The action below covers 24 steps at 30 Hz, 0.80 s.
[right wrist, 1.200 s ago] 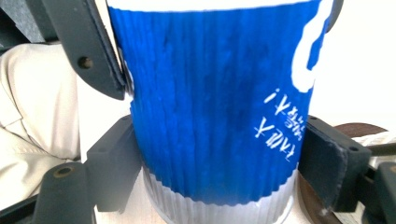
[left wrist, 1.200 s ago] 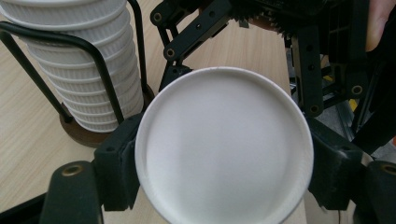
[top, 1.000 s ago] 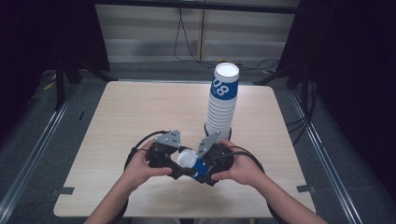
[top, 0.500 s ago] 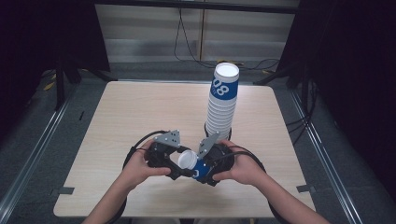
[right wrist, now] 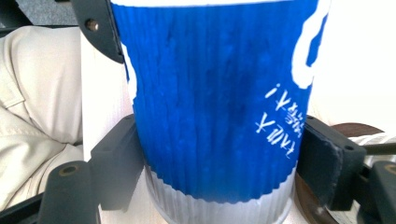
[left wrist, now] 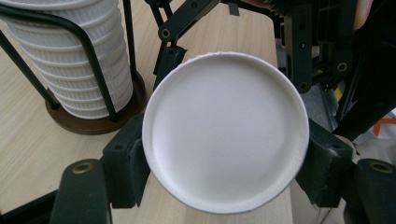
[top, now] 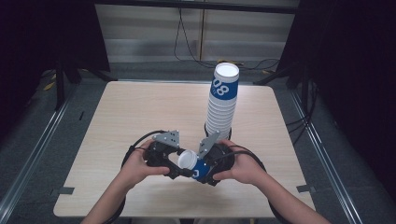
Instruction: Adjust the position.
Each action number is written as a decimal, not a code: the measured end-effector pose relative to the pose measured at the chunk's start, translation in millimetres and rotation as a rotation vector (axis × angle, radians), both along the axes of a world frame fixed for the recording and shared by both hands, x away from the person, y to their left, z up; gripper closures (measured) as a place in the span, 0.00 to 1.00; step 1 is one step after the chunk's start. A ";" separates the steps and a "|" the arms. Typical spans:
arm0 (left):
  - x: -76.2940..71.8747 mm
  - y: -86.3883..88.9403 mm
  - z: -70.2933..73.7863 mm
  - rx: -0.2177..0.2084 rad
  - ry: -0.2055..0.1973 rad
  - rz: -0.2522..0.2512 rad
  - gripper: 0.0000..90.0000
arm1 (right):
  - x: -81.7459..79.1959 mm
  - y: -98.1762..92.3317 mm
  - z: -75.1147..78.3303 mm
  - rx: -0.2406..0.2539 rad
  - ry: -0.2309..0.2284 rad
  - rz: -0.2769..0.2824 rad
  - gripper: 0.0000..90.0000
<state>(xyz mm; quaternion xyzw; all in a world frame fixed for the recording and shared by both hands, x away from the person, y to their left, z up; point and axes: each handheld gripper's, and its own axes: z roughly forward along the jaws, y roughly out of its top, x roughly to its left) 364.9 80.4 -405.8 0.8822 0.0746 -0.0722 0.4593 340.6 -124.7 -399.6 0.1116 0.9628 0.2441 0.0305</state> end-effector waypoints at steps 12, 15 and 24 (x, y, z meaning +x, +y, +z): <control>-1.2 1.2 -0.7 0.015 0.000 -0.011 0.33 | 0.0 3.2 -0.1 -0.022 0.012 0.017 0.23; -1.9 1.0 -0.3 0.010 0.004 -0.007 0.33 | 0.5 3.3 -0.3 -0.017 0.014 0.020 0.23; -1.4 3.3 0.0 -0.005 0.012 -0.002 0.33 | -0.1 -0.2 -1.9 0.029 0.010 0.003 0.19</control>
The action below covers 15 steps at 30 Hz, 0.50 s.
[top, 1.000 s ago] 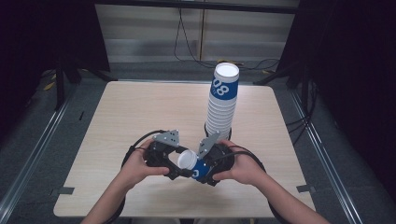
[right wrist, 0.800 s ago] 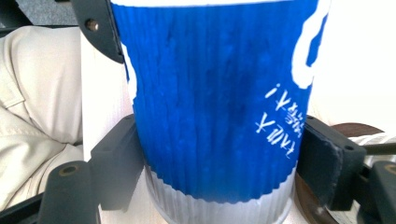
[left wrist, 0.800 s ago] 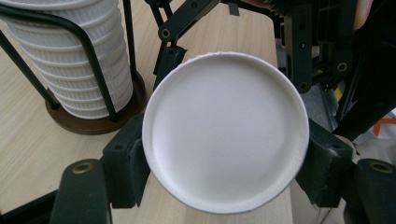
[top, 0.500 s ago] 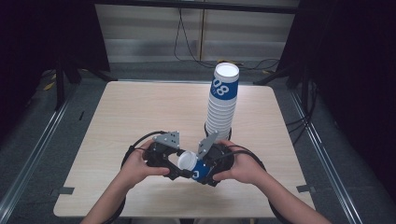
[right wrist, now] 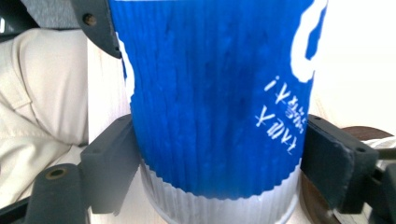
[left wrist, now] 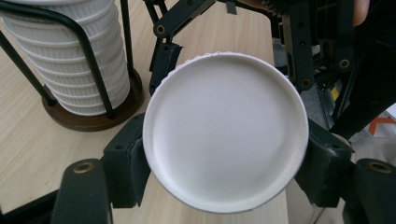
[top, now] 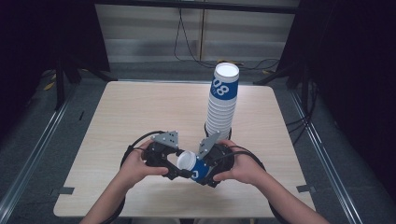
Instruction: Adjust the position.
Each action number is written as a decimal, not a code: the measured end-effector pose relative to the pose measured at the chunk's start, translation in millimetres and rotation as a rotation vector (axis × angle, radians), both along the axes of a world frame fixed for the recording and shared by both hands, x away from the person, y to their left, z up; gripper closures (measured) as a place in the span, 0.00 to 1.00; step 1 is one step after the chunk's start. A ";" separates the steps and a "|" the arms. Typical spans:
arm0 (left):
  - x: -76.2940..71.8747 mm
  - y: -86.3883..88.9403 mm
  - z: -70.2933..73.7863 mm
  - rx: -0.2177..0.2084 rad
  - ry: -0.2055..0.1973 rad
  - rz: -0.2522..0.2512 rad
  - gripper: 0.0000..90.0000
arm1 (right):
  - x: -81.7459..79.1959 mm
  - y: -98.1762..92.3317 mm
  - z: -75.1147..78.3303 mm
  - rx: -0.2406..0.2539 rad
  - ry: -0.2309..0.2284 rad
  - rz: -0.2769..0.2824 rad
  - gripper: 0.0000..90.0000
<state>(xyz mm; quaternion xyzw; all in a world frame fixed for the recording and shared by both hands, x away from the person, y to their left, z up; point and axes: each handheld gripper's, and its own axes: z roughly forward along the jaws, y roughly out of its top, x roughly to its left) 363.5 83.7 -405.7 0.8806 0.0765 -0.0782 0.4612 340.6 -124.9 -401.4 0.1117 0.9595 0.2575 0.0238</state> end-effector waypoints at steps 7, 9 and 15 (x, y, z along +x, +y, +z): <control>0.3 3.0 1.3 0.003 0.009 0.009 0.33 | -1.1 -4.0 -3.0 0.026 -0.001 -0.013 0.15; 0.4 3.4 1.4 0.003 0.009 0.009 0.33 | -1.3 -5.0 -5.0 0.044 0.005 -0.010 0.15; 0.7 6.4 1.4 -0.010 0.025 0.022 0.33 | -2.5 -8.4 -7.8 0.089 0.003 -0.029 0.15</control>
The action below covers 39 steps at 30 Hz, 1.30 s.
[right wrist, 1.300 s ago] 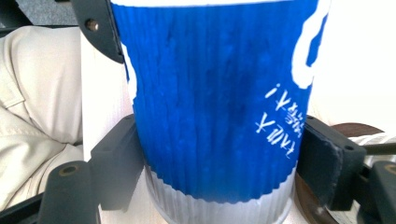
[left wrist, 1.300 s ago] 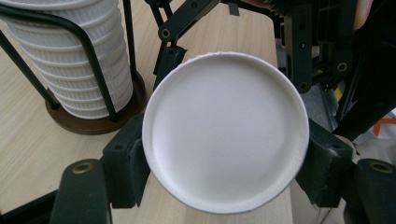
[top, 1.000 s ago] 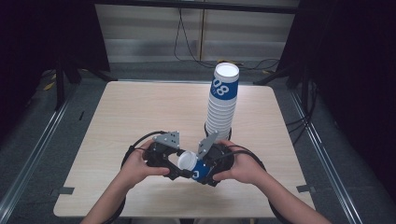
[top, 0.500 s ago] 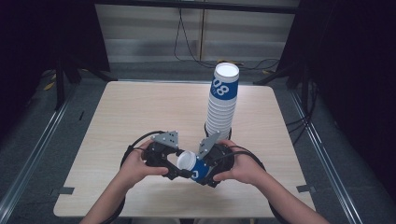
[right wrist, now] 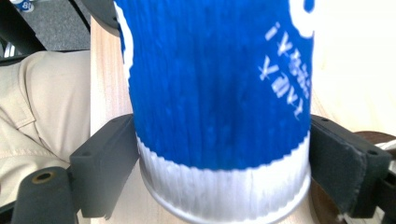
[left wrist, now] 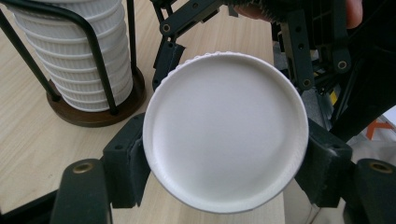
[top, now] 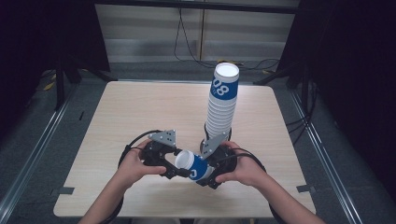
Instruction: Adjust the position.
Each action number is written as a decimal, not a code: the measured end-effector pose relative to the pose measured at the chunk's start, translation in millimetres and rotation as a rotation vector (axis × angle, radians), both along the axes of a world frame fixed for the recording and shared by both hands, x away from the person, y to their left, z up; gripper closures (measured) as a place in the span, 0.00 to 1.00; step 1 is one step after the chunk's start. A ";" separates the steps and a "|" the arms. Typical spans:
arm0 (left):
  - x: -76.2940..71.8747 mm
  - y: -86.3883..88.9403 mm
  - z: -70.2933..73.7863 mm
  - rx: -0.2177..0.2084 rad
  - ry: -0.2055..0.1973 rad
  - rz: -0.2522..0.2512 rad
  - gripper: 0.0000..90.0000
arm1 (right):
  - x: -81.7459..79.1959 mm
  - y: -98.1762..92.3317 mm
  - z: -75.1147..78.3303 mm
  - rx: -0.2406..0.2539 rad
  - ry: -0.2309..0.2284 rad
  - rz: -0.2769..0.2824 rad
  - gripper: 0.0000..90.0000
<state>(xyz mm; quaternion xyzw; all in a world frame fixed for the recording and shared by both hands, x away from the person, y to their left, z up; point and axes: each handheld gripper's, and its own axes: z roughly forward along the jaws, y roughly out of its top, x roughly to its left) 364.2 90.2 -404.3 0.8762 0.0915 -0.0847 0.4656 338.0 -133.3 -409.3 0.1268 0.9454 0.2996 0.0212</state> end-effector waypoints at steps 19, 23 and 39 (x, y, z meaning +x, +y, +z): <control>1.6 4.6 0.4 -0.005 0.008 0.023 0.32 | -3.8 -22.4 -14.0 0.170 -0.001 -0.076 0.14; 2.2 5.8 0.7 -0.008 0.009 0.028 0.32 | -4.7 -25.8 -14.5 0.199 -0.004 -0.094 0.14; 3.9 8.4 -0.4 -0.015 0.020 0.042 0.32 | -8.7 -31.2 -18.1 0.253 -0.023 -0.108 0.14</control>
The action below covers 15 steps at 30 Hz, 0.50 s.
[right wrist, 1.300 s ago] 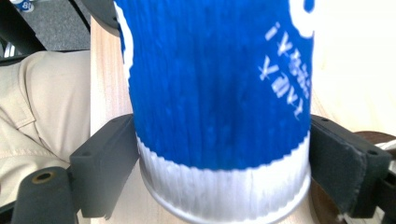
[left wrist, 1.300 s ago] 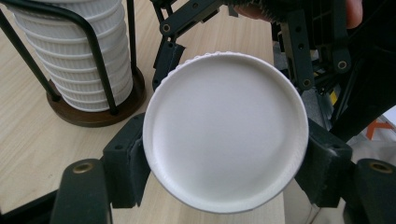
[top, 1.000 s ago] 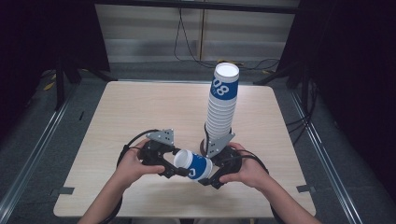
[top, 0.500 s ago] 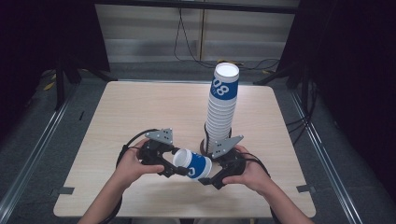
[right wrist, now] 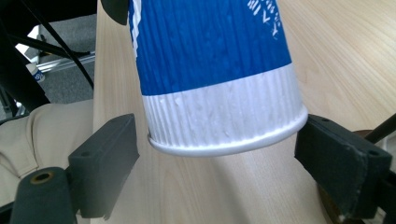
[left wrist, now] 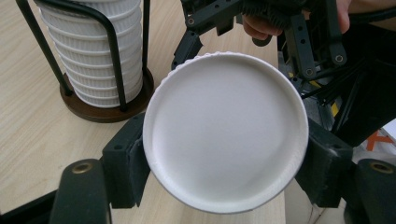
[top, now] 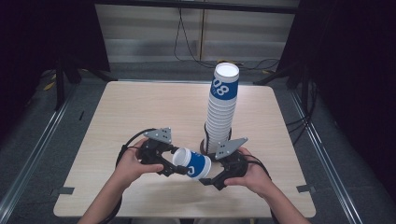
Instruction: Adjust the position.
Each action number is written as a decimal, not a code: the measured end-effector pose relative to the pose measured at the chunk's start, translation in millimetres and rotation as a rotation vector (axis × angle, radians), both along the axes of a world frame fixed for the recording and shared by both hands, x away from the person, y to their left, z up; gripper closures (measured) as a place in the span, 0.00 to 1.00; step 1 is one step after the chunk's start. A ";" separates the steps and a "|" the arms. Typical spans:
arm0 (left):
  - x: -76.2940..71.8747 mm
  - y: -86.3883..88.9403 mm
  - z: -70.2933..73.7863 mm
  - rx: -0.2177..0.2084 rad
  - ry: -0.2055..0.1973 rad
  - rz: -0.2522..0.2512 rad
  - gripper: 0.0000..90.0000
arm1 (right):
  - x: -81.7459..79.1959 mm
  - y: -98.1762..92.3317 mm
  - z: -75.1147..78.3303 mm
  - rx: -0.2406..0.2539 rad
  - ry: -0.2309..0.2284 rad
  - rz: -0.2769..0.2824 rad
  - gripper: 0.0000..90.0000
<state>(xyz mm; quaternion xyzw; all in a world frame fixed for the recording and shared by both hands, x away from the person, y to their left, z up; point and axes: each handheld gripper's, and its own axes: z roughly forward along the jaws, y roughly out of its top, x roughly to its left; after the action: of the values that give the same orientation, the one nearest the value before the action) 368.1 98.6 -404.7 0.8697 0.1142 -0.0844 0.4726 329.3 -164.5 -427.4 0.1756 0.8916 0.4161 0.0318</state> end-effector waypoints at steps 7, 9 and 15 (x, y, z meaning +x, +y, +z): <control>1.0 0.6 -0.9 -0.011 0.007 0.005 0.32 | -0.8 -0.4 -0.4 0.020 0.002 -0.008 0.14; 1.4 0.9 -1.2 -0.009 0.006 0.007 0.32 | -0.5 -1.0 -0.6 0.027 -0.001 -0.012 0.14; 1.4 0.9 -1.5 -0.018 0.013 0.013 0.32 | -0.1 -3.8 -2.1 0.040 0.001 -0.030 0.14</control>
<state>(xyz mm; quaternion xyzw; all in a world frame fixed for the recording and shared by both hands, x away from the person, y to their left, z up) 369.5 99.5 -406.3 0.8640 0.1222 -0.0881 0.4804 329.2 -168.3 -429.5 0.1899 0.8803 0.4334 0.0341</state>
